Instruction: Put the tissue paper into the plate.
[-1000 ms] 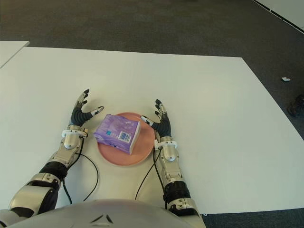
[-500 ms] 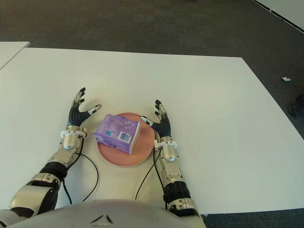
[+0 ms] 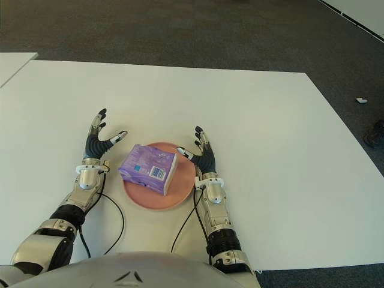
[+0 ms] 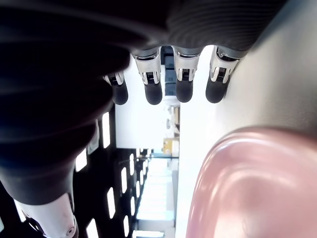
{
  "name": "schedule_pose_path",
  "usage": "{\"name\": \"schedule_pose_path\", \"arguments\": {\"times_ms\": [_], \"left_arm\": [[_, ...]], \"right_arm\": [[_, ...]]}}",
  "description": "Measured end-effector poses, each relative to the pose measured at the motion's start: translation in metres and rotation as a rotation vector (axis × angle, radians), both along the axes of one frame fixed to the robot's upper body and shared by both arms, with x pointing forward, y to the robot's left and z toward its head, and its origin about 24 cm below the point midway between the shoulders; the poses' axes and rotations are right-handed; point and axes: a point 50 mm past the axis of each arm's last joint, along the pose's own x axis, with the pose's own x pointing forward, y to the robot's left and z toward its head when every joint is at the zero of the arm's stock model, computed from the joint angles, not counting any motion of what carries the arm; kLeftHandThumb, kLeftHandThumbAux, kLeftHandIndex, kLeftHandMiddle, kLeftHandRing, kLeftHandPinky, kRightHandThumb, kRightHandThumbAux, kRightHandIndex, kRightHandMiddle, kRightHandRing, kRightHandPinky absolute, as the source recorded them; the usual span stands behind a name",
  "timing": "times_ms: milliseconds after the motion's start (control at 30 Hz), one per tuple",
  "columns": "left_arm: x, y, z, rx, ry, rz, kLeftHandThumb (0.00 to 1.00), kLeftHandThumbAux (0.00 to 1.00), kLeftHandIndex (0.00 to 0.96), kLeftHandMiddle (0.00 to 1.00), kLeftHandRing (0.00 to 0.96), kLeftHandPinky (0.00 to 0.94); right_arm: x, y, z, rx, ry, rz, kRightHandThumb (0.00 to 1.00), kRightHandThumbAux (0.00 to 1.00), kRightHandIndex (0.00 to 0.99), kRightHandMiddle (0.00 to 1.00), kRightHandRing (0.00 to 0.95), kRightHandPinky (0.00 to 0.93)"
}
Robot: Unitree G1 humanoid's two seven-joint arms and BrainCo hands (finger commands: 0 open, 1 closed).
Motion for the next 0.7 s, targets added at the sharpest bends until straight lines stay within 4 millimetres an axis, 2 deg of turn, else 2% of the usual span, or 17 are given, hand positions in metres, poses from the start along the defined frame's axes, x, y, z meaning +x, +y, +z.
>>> {"name": "schedule_pose_path", "arguments": {"times_ms": [300,700], "left_arm": [[-0.003,-0.002,0.003,-0.064,-0.007,-0.034,0.000,0.534,0.000,0.000,0.000,0.000],[-0.016,-0.004,-0.003,-0.270,0.132,-0.109,0.001,0.540,0.000,0.000,0.000,0.000]], "right_arm": [[0.000,-0.001,0.000,0.005,-0.001,-0.005,0.008,0.741,0.000,0.000,0.000,0.000],[0.001,0.000,0.002,0.009,-0.010,-0.007,0.027,0.736,0.000,0.000,0.000,0.000]]}}
